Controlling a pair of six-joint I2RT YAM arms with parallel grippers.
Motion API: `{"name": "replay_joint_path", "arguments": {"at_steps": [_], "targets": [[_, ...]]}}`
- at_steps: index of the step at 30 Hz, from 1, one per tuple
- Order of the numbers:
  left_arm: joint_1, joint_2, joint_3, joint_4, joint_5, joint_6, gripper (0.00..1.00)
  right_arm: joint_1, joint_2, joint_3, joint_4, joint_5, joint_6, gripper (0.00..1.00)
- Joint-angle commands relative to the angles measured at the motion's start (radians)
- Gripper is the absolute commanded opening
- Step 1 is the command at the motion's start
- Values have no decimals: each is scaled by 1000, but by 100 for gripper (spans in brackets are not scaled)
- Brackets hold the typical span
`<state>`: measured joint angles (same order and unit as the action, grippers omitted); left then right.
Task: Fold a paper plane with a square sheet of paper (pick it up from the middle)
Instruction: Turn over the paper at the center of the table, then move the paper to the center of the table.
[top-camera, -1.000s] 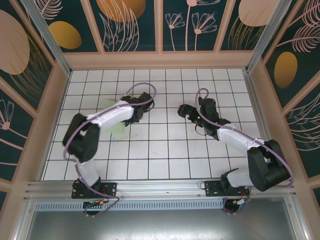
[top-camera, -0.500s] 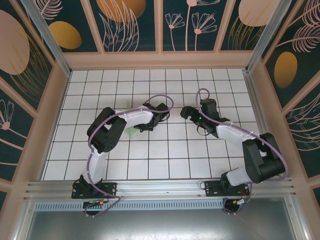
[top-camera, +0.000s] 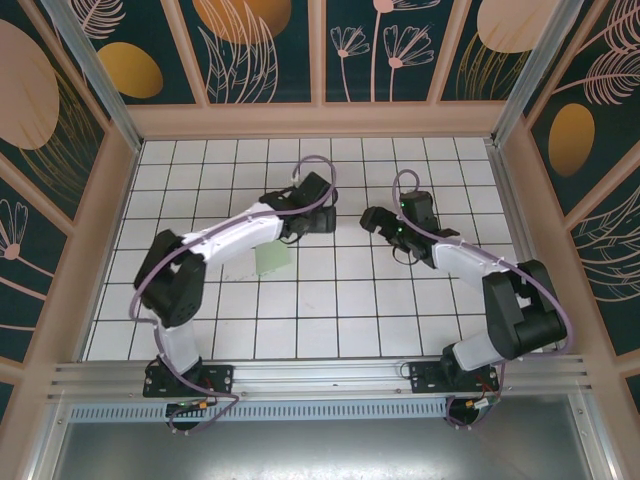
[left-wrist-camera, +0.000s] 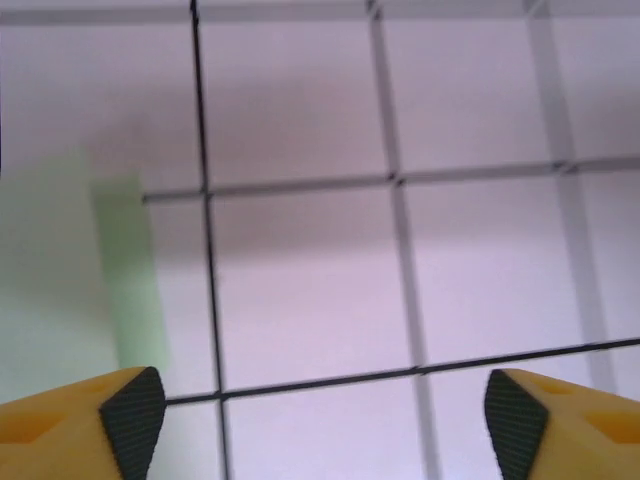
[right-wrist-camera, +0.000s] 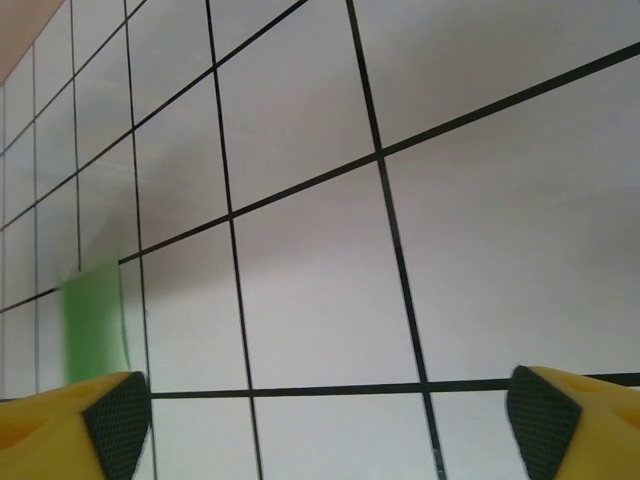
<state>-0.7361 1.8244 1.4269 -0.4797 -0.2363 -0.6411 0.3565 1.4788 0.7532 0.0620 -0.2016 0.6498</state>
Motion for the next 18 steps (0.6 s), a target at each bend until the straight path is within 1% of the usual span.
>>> {"name": "replay_joint_path", "arguments": {"at_steps": [1, 4, 6, 8, 10, 12, 13, 14, 17, 18], "targets": [[68, -102, -87, 143, 38, -50, 90, 27, 29, 56, 4, -64, 6, 87], [145, -199, -214, 215, 54, -115, 95, 107, 64, 109, 12, -61, -4, 80], [187, -244, -293, 240, 43, -147, 98, 174, 103, 157, 19, -57, -4, 74], [227, -291, -371, 252, 25, -171, 98, 248, 162, 217, 31, -57, 10, 66], [262, -333, -438, 253, -1, -202, 98, 301, 234, 279, 40, -65, 31, 57], [294, -386, -528, 266, -44, -234, 99, 343, 316, 344, 52, -84, 50, 47], [309, -416, -573, 269, -75, -255, 98, 360, 359, 384, 45, -91, 63, 40], [323, -448, -614, 269, -98, -277, 99, 376, 398, 426, 37, -102, 77, 36], [354, -529, -708, 286, -128, -302, 99, 418, 508, 526, 26, -141, 101, 29], [362, -556, -733, 286, -132, -306, 99, 432, 549, 572, 8, -149, 103, 28]]}}
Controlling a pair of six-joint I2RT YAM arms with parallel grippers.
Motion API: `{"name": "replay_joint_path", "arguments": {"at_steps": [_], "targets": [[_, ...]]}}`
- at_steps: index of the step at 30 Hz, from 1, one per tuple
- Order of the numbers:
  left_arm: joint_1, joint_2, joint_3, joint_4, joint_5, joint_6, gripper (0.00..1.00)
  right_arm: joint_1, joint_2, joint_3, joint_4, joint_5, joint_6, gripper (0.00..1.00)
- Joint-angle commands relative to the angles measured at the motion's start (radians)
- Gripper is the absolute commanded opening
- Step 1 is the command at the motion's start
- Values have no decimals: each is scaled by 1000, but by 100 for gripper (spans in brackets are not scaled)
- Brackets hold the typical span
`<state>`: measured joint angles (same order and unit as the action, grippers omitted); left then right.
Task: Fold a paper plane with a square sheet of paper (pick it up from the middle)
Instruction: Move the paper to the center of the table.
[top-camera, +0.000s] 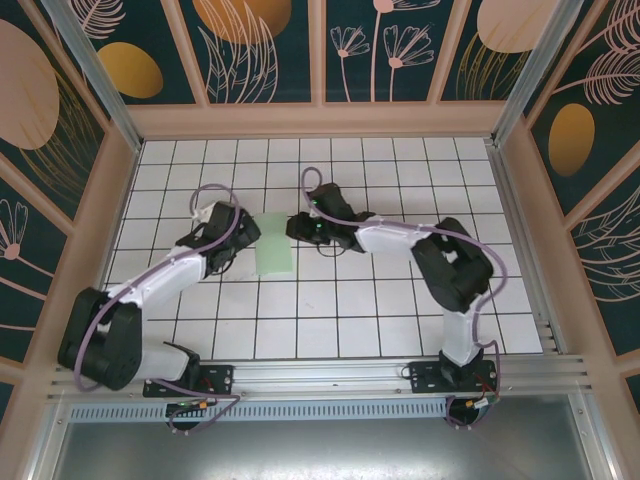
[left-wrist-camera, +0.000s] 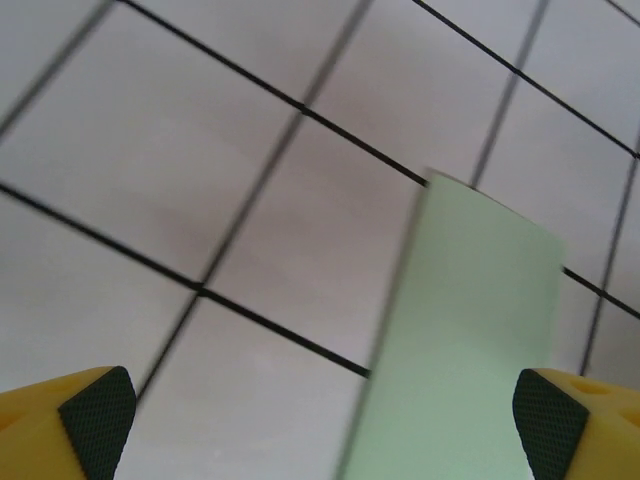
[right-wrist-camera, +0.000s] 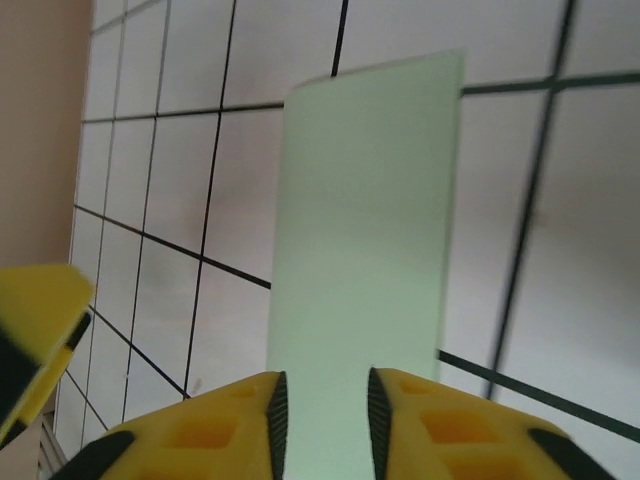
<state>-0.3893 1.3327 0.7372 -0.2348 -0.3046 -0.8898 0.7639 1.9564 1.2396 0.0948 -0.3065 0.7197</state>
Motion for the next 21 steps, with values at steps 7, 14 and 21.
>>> {"name": "replay_joint_path", "arguments": {"at_steps": [7, 14, 21], "targets": [[47, -170, -124, 29, -65, -67, 98, 90, 291, 340, -142, -79, 40, 24], [50, -193, -133, 36, -31, -48, 98, 95, 371, 416, -260, -65, 2, 24], [50, -166, -130, 97, 78, -7, 98, 57, 297, 271, -375, -29, -178, 24]]}}
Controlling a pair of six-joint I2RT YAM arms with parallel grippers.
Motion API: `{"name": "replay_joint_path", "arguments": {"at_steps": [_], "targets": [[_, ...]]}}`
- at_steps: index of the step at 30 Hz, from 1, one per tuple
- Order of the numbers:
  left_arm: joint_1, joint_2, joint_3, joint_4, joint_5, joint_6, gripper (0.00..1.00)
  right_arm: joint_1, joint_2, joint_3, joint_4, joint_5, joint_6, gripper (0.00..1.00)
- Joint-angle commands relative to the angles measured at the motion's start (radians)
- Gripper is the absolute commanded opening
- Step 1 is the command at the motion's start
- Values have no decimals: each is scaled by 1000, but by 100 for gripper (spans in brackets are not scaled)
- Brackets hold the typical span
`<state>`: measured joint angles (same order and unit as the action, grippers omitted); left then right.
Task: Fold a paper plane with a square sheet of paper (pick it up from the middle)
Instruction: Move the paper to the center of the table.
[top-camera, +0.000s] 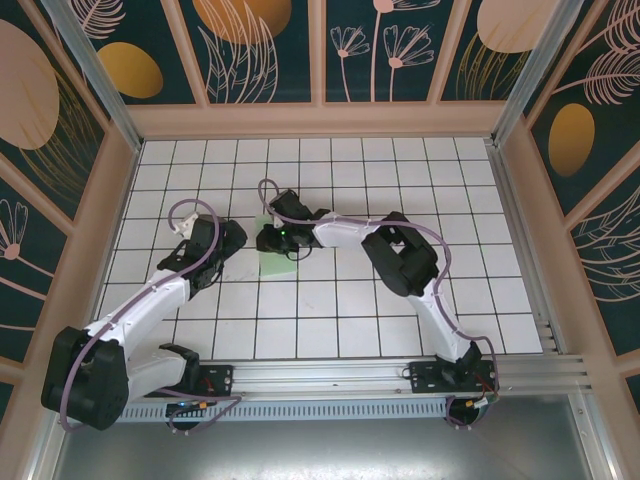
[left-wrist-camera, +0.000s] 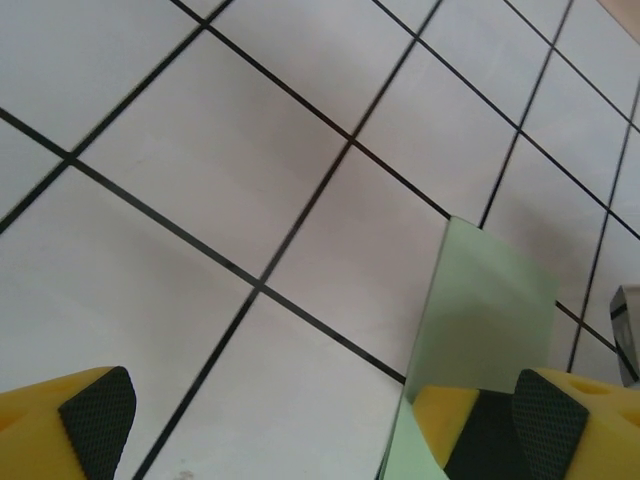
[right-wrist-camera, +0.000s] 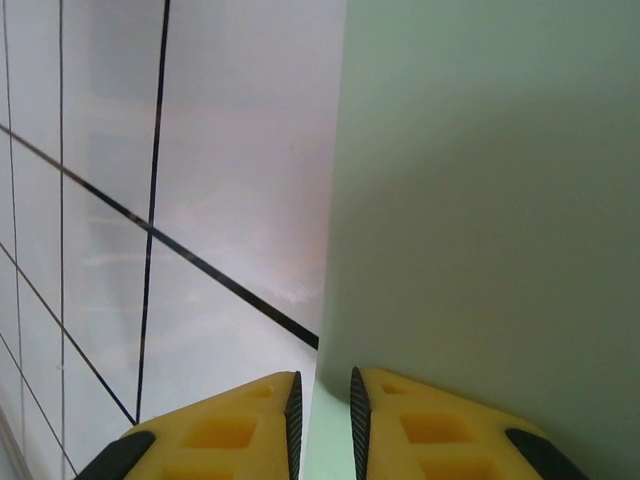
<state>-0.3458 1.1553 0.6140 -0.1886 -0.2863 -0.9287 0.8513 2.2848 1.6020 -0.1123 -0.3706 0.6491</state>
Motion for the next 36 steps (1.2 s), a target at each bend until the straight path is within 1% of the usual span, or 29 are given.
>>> {"name": "replay_joint_path", "arguments": {"at_steps": [1, 5, 8, 12, 14, 17, 21, 24, 25, 26, 28, 32, 34, 36], "targets": [[6, 20, -4, 56, 77, 41, 99, -39, -64, -143, -167, 31, -147, 24], [7, 56, 2, 98, 171, 76, 98, -69, -199, -321, -159, 19, -274, 25], [7, 77, -10, 168, 262, 87, 98, -86, -287, -408, -129, -10, -284, 28], [5, 114, -27, 279, 403, 88, 98, -96, -402, -466, -44, -21, -200, 33], [-3, 138, -28, 329, 473, 87, 96, -108, -464, -497, -4, 3, -143, 40], [-43, 174, -10, 358, 519, 91, 92, -150, -560, -582, 58, 25, -59, 50], [-109, 230, 29, 401, 547, 87, 79, -241, -690, -730, 120, 40, 27, 60], [-160, 288, 52, 483, 587, 68, 69, -299, -776, -816, 134, 58, 41, 65], [-176, 312, 59, 511, 596, 57, 63, -299, -803, -837, 131, 66, 40, 67], [-185, 334, 68, 525, 602, 47, 59, -329, -823, -853, 127, 75, 42, 68], [-202, 391, 97, 545, 625, 37, 52, -350, -860, -889, 132, 80, 47, 73], [-240, 493, 158, 542, 636, 26, 38, -370, -887, -927, 153, 62, 71, 80], [-255, 540, 199, 516, 630, 27, 32, -372, -876, -927, 157, 45, 80, 81], [-261, 590, 237, 462, 601, 40, 27, -372, -868, -932, 175, 28, 92, 81]]}}
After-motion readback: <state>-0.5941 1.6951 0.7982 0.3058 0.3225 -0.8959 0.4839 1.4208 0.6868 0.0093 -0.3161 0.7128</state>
